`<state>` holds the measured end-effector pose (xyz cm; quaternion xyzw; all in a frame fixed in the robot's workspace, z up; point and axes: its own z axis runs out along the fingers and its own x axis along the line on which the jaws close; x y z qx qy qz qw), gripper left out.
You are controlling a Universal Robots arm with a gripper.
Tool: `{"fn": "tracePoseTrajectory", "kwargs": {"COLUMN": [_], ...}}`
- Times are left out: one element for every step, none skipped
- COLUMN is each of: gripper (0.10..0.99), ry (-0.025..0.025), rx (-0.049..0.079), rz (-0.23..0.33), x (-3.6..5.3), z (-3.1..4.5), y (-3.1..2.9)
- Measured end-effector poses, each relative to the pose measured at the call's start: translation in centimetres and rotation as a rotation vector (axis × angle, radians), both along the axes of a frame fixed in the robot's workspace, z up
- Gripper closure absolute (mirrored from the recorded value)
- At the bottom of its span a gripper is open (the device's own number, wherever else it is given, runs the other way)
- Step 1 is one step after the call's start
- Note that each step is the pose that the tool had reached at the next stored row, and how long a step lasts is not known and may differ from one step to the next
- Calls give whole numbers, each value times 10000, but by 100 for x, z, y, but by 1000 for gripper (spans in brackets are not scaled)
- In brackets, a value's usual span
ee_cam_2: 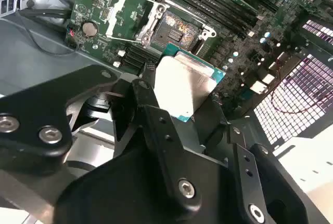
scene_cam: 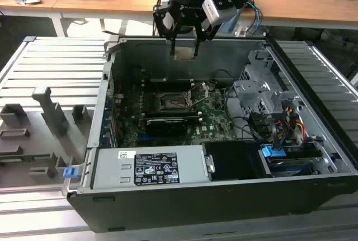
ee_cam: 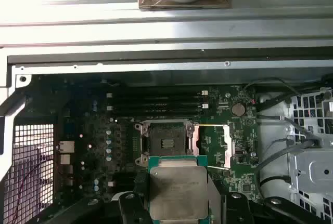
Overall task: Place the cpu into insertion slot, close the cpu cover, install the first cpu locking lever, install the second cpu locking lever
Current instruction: 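Place the cpu into insertion slot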
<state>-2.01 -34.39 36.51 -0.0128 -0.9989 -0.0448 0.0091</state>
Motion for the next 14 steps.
{"fn": "tracePoseTrajectory", "kwargs": {"gripper": [549, 549, 549, 549, 549, 549, 549, 549, 549, 549, 549, 549, 549, 549], "ry": [0, 0, 0, 1, 1, 0, 1, 0, -1, -1, 0, 0, 0, -6], "rx": [-1, 0, -1, -1, 0, 0, -1, 0, 1, 1, 0, -11, -12, -27], "rz": [-187, -536, -655, -767, -825, -859, -890, -911, -918, -921, -928, -1001, -1353, -1514], "x": [1, 0, 0, 0, -1, -6, -16, -20, -24, -32, -37, -47, -49, -49], "z": [0, 0, -1, -1, -5, -8, -10, -12, -16, -22, -30, -59, -111, -143], "y": [0, 0, 0, 0, 0, 0, 0, 0, 0, 0, 0, 0, 0, 0]}}
